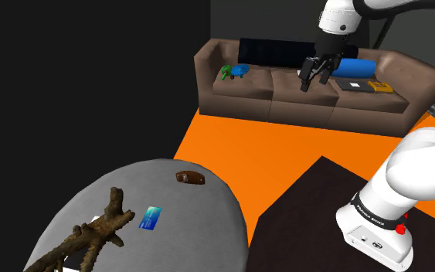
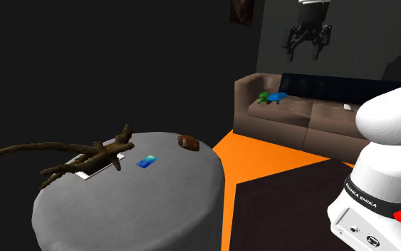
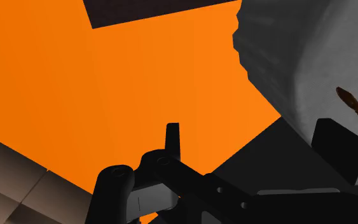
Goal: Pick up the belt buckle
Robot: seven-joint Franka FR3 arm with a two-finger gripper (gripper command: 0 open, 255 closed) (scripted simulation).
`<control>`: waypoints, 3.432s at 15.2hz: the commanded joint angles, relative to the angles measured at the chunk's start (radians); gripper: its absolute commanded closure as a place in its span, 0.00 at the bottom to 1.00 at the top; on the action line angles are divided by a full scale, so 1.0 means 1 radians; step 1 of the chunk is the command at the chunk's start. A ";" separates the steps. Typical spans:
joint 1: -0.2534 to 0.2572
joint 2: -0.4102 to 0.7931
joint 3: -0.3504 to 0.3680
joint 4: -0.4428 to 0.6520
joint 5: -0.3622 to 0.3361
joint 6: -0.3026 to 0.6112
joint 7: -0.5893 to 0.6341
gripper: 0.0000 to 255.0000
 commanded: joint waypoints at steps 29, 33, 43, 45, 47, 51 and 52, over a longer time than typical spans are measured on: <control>0.193 0.860 0.221 0.110 -0.002 0.730 -0.010 0.00; 0.226 1.003 0.238 0.189 -0.054 0.786 0.010 0.00; 0.312 1.272 0.232 0.355 -0.159 0.874 0.047 0.00; 0.317 1.294 0.225 0.357 -0.168 0.893 0.053 0.00; 0.323 1.317 0.217 0.360 -0.177 0.913 0.059 0.00; 0.325 1.322 0.216 0.362 -0.179 0.915 0.062 1.00; 0.325 1.322 0.216 0.362 -0.179 0.916 0.062 1.00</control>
